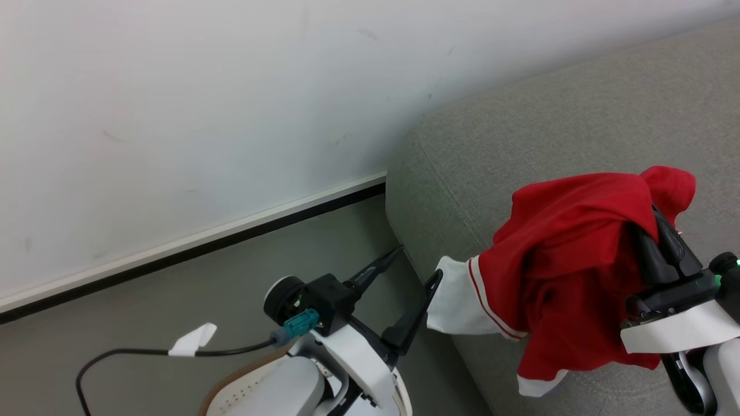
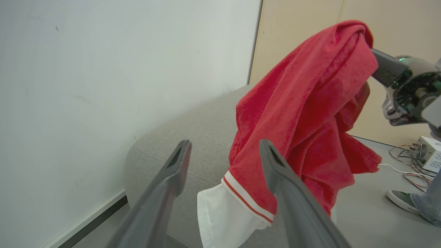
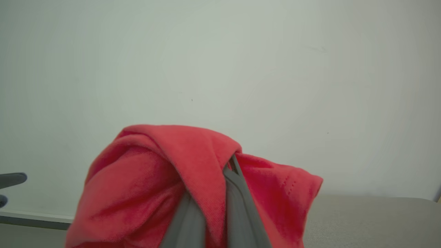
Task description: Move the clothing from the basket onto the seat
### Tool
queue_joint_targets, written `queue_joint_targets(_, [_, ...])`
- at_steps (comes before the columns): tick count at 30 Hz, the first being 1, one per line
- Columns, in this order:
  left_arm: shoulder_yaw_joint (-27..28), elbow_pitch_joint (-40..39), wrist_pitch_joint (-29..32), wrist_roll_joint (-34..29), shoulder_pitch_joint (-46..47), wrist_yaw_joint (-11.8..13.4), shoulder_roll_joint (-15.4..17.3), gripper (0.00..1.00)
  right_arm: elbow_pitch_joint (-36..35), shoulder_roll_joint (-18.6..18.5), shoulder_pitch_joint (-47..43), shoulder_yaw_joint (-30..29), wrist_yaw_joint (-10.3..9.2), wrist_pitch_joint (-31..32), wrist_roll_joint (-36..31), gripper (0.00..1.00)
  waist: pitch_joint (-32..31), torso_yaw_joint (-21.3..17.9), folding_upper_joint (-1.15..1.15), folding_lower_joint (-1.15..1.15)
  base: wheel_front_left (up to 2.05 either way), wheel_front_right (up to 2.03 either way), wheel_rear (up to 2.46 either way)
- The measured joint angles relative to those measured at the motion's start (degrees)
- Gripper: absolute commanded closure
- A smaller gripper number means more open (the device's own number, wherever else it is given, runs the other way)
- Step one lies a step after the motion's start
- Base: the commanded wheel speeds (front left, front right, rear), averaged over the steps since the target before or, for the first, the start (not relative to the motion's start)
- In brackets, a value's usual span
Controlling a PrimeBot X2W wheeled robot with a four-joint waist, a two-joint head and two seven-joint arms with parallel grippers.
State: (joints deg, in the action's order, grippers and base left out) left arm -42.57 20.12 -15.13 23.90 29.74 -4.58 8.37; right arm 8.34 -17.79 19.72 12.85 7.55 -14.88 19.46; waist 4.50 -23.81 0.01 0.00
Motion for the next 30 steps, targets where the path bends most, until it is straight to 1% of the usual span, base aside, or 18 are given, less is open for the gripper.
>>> queue_joint_targets(7, [1.76, 0.2, 0.0, -1.26, -0.11, -0.44, -0.77, 0.0, -0.92, -0.05, 0.86, -2.44, 0.0, 0.0, 0.75, 1.0, 2.59, -1.13, 0.0, 0.0, 0.0, 0.0, 0.0])
queue_joint_targets(9, [1.66, 0.19, 0.01, -1.85, 0.07, -0.69, -0.87, 0.0, -0.85, -0.52, 2.84, -3.53, 0.0, 0.0, 0.92, 1.0, 3.89, -1.05, 0.0, 0.0, 0.0, 0.0, 0.0])
queue_joint_targets(13, [1.12, -0.04, 0.07, -2.77, 2.13, -0.94, -0.7, 0.0, -0.29, -2.56, 8.66, -5.28, 0.0, -0.01, 0.98, 1.0, 7.56, -0.44, 0.0, 0.0, 0.0, 0.0, 0.0])
queue_joint_targets(18, [0.86, -1.38, 1.37, -4.36, 5.34, -1.01, 0.46, 0.0, 1.27, -6.2, 17.19, -9.24, 0.0, -0.07, 1.72, 1.0, 13.81, 1.15, 0.0, 0.01, 0.0, 0.0, 0.0])
queue_joint_targets(21, [0.62, -2.5, 2.56, -5.09, 6.95, -1.01, 1.29, 0.0, 3.39, -8.45, 22.29, -12.15, 0.0, -0.08, 2.83, 1.0, 17.97, 2.38, 0.0, 0.01, 0.0, 0.0, 0.0])
queue_joint_targets(27, [-0.54, -4.97, 4.34, -6.32, 10.5, -1.27, 1.7, 0.0, 10.23, -13.85, 31.33, -15.9, 0.0, -0.08, 6.23, 1.0, 26.3, 5.3, 0.0, 0.02, 0.0, 0.0, 0.0])
queue_joint_targets(30, [-0.67, -5.69, 4.54, -6.73, 11.59, -1.22, 1.64, 0.0, 15.02, -16.0, 34.53, -15.78, 0.0, -0.09, 7.61, 1.0, 30.1, 6.96, 0.0, 0.02, 0.0, 0.0, 0.0])
